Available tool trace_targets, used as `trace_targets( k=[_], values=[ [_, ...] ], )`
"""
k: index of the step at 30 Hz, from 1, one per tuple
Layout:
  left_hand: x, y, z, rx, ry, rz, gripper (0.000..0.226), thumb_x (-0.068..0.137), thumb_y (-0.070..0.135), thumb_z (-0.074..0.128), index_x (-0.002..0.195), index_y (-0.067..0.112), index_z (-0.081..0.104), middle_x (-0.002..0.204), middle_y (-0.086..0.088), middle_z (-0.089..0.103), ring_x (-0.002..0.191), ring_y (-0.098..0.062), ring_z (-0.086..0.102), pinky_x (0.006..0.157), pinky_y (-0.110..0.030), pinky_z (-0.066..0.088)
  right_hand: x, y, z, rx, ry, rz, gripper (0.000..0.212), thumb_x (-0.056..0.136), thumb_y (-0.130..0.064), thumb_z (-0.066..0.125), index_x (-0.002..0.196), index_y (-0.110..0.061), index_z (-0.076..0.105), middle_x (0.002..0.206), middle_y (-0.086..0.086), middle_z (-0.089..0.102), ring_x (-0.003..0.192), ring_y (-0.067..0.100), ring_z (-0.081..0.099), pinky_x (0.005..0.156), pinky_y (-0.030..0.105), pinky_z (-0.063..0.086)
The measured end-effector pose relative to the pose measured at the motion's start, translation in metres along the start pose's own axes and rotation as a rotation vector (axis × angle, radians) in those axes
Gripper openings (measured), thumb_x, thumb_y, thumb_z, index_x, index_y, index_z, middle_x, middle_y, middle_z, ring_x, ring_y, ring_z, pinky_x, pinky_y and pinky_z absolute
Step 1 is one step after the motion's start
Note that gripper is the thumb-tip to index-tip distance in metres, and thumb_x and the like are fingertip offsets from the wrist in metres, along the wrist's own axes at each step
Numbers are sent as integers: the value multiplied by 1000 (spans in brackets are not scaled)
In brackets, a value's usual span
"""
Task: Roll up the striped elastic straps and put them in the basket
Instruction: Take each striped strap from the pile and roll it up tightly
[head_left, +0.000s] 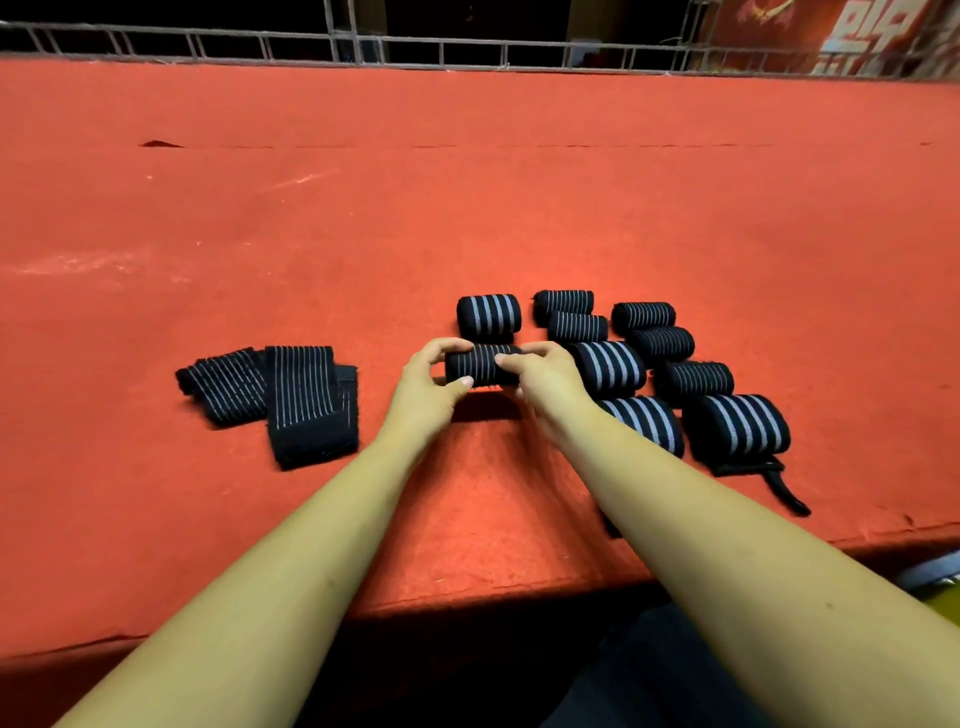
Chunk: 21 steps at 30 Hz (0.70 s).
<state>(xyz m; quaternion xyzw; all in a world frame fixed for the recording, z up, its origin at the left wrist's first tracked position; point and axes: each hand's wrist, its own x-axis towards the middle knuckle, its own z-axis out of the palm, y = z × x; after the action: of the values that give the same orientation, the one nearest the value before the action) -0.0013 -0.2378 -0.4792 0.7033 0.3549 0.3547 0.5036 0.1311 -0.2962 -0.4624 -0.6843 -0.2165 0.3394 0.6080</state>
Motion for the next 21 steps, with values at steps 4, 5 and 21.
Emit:
trace_targets(
  k=[4,5,21],
  values=[
    [28,-16,14,93,10,40,47,84,-9,63,105,33,60,125,4,60,100,-18,63,93,-36,53,24,10,3,-41,68,-23,33,83,-7,70,110,-16,52,115,11,64,105,25,65,98,44,52],
    [31,-22,17,127,0,39,45,84,-9,63,105,31,59,122,5,62,104,-19,63,98,-37,51,27,13,2,-77,76,-41,33,83,-5,68,109,-17,51,115,10,64,107,24,64,99,43,51],
    [-1,-5,-60,362,-20,191,18,92,5,62,100,21,65,103,-1,66,91,-10,60,84,-15,44,-14,-4,15,-694,143,-462,47,86,-5,48,133,-1,49,131,20,47,124,32,46,109,33,32]
  ],
)
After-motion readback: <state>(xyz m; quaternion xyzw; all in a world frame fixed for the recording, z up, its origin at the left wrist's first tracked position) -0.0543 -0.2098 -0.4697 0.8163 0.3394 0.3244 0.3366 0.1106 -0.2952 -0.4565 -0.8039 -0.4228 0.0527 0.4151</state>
